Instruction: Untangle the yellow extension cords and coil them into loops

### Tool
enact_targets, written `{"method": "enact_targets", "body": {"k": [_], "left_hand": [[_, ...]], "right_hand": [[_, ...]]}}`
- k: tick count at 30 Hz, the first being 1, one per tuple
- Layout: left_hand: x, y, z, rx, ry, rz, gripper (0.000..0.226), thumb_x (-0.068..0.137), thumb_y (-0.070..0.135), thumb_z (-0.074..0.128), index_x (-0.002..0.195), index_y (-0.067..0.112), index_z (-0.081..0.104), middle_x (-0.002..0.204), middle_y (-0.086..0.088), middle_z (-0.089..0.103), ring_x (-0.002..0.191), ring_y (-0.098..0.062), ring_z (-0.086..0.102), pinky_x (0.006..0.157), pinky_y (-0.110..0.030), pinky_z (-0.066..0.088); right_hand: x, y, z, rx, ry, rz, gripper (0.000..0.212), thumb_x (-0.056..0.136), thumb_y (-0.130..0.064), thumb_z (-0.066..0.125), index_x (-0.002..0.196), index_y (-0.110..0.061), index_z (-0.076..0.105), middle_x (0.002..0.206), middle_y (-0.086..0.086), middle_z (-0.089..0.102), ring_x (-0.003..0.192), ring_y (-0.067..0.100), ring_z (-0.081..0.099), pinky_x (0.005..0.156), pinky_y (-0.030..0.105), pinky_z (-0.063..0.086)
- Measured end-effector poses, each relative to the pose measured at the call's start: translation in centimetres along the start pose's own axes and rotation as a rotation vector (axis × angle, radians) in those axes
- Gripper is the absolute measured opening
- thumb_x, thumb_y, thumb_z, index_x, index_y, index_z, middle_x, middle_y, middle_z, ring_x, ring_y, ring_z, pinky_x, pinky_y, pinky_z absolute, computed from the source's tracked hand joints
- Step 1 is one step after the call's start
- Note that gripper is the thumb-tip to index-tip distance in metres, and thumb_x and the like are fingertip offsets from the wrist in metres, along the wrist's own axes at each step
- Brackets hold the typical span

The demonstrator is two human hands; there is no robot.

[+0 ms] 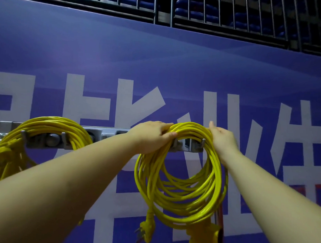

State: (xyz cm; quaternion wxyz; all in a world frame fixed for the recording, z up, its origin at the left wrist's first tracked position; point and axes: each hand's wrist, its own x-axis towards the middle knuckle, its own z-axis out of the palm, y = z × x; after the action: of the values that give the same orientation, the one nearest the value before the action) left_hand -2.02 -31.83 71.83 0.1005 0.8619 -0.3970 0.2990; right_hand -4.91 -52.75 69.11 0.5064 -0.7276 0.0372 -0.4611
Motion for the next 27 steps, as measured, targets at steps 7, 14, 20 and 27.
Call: {"method": "enact_targets", "body": {"k": [7,14,20,27], "left_hand": [[-0.5,0.2,0.2,0.109,-0.008,0.027,0.056,0.099,0.049,0.022,0.15,0.035,0.003,0.14,-0.004,0.05,0.125,-0.024,0.048,0.098,-0.037,0.039],[-0.8,1.2,-0.3,0.243,-0.049,0.005,0.059,0.1,0.046,0.02,0.151,0.026,0.001,0.157,-0.003,0.018,0.14,-0.026,0.026,0.111,-0.042,0.028],[-1.7,2.7,-0.7,0.097,0.148,-0.019,0.056,0.094,0.042,0.046,0.144,0.023,0.03,0.146,-0.003,0.038,0.124,-0.024,0.046,0.097,-0.038,0.043],[-3.4,1.7,-0.2,0.253,0.067,0.04,0.057,0.099,0.037,0.037,0.15,0.02,0.019,0.148,-0.004,0.038,0.132,-0.024,0.039,0.108,-0.037,0.033]], "right_hand": [[-3.1,1.9,0.2,-0.052,-0.021,-0.051,0.058,0.092,-0.057,0.026,0.119,-0.018,0.059,0.106,0.006,0.064,0.101,0.021,0.055,0.076,0.033,0.044],[-3.0,1.5,-1.2,-0.283,-0.176,-0.038,0.059,0.094,-0.058,0.018,0.138,-0.026,0.041,0.135,0.004,0.052,0.126,0.025,0.045,0.099,0.04,0.038],[-3.7,0.0,-2.3,-0.408,-0.139,-0.158,0.06,0.091,-0.054,0.041,0.143,-0.027,0.028,0.144,0.001,0.041,0.127,0.024,0.044,0.095,0.042,0.045],[-4.7,0.4,-2.9,-0.528,-0.202,-0.179,0.058,0.092,-0.052,0.043,0.143,-0.027,0.03,0.139,0.002,0.047,0.122,0.024,0.049,0.093,0.041,0.049]]}}
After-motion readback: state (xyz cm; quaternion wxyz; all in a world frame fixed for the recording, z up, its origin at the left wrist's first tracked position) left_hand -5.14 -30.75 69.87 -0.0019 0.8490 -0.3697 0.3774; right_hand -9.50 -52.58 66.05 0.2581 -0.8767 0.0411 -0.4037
